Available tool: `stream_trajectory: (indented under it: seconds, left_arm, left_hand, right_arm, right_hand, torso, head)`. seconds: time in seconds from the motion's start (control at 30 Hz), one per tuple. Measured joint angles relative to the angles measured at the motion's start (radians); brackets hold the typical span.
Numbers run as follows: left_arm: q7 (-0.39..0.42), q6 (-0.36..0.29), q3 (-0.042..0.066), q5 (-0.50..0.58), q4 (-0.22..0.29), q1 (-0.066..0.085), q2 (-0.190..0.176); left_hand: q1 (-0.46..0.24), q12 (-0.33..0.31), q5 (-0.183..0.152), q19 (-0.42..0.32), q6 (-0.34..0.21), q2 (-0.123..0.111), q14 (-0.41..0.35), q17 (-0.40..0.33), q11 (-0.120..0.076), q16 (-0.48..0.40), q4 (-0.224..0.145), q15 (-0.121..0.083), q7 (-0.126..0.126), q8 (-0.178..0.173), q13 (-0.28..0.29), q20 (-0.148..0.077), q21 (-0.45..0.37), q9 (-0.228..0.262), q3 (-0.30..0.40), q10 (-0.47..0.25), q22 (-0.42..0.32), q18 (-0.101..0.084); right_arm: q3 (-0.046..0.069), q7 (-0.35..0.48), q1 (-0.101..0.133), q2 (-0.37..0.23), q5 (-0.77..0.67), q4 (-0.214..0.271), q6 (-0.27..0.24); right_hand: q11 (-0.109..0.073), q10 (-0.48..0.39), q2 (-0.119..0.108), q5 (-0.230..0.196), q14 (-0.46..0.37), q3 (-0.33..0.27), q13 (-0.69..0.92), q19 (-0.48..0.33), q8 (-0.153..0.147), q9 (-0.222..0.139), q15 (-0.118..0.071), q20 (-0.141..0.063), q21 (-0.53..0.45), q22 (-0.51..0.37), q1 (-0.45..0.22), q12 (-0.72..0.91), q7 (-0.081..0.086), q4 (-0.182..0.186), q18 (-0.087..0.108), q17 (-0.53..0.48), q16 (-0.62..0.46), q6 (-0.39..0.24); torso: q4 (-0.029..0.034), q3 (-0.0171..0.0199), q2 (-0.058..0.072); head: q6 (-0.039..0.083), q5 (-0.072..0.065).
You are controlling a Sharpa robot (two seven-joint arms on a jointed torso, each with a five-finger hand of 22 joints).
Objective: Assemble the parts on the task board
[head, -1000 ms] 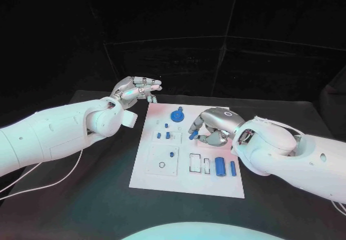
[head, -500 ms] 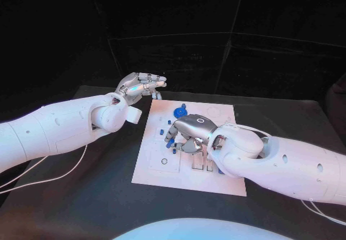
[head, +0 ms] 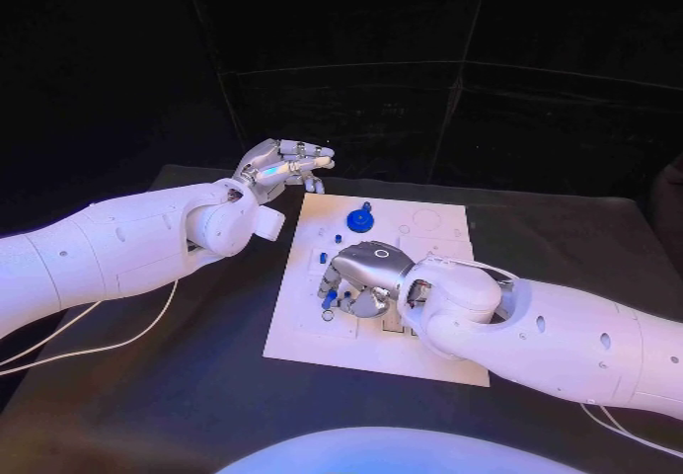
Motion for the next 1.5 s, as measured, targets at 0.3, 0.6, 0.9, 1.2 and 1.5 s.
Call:
stream_trajectory:
  seconds: [0.3, 0.6, 0.9, 1.2, 1.5]
  left_arm:
    - [0.000, 0.001, 0.000, 0.000, -0.001, 0.000, 0.002]
    - [0.000, 0.002, 0.000, 0.000, -0.002, 0.000, 0.003]
    - [0.000, 0.002, 0.000, 0.000, -0.002, 0.000, 0.003]
    - [-0.001, 0.003, 0.000, 0.000, -0.002, 0.000, 0.003]
    - [-0.002, 0.003, 0.000, 0.000, -0.001, 0.000, 0.002]
  left_hand:
    - [0.000, 0.000, 0.000, 0.000, 0.000, 0.000, 0.000, 0.000, 0.000, 0.000, 0.000, 0.000, 0.000, 0.000, 0.000, 0.000, 0.000, 0.000, 0.000, 0.000, 0.000, 0.000]
    - [0.000, 0.000, 0.000, 0.000, 0.000, 0.000, 0.000, -0.001, 0.000, 0.000, 0.000, 0.000, 0.000, 0.000, 0.000, 0.000, 0.000, 0.000, 0.000, 0.000, 0.000, 0.000]
    - [0.000, 0.000, 0.000, 0.000, 0.000, 0.000, 0.000, -0.001, 0.000, 0.000, 0.000, 0.000, 0.000, 0.000, 0.000, 0.000, 0.000, 0.000, 0.000, 0.000, 0.000, 0.000]
    - [0.000, 0.000, 0.000, 0.000, 0.000, 0.000, 0.000, -0.001, 0.000, 0.000, 0.000, 0.000, 0.000, 0.000, 0.000, 0.000, 0.000, 0.000, 0.000, 0.000, 0.000, 0.000]
    - [0.000, 0.004, 0.000, 0.000, 0.000, 0.000, 0.000, -0.001, 0.000, 0.000, 0.000, 0.000, 0.000, 0.000, 0.000, 0.000, 0.000, 0.000, 0.000, 0.000, -0.001, 0.000]
  right_arm:
    - [-0.001, 0.008, -0.008, 0.012, -0.010, -0.008, 0.020]
    - [-0.002, 0.009, -0.009, 0.014, -0.020, -0.015, 0.045]
    - [-0.003, 0.002, -0.009, 0.018, -0.038, -0.022, 0.067]
    - [-0.020, -0.008, -0.009, 0.027, -0.067, -0.025, 0.075]
    - [-0.026, -0.013, -0.007, 0.040, -0.103, -0.026, 0.073]
  right_hand:
    - [0.000, 0.000, -0.003, 0.000, 0.000, 0.006, -0.001, 0.000, 0.000, 0.000, 0.000, 0.000, 0.000, 0.000, -0.003, -0.004, 0.003, -0.001, 0.000, 0.000, 0.000, -0.004]
    - [0.000, 0.000, -0.007, 0.004, 0.000, 0.009, -0.001, 0.000, 0.000, 0.000, 0.000, 0.000, 0.000, 0.000, -0.007, -0.004, 0.003, -0.003, 0.000, 0.000, 0.004, -0.004]
    - [0.000, 0.000, -0.010, 0.004, 0.000, 0.009, 0.000, 0.000, -0.001, 0.000, 0.000, 0.000, 0.000, 0.000, -0.010, -0.004, 0.003, -0.003, 0.000, -0.002, 0.004, -0.004]
    - [0.000, 0.000, -0.010, 0.004, 0.000, 0.008, -0.001, 0.000, -0.001, 0.000, 0.000, 0.000, 0.000, 0.000, -0.010, -0.008, 0.003, -0.003, 0.000, -0.002, 0.004, -0.004]
    - [0.000, 0.000, -0.010, 0.003, 0.000, 0.008, -0.001, 0.000, -0.006, -0.003, 0.000, 0.000, 0.000, 0.000, -0.010, -0.008, 0.002, -0.004, 0.000, -0.004, 0.004, -0.006]
  torso:
    - [0.0000, 0.0000, 0.000]
    - [0.0003, -0.0002, 0.001]
    - [0.0009, -0.0007, 0.001]
    - [0.0008, -0.0006, 0.000]
    - [0.0007, -0.0004, 0.000]
  head:
    - [-0.002, 0.002]
    - [-0.005, 0.004]
    - [-0.008, 0.004]
    - [-0.008, 0.005]
    - [-0.009, 0.005]
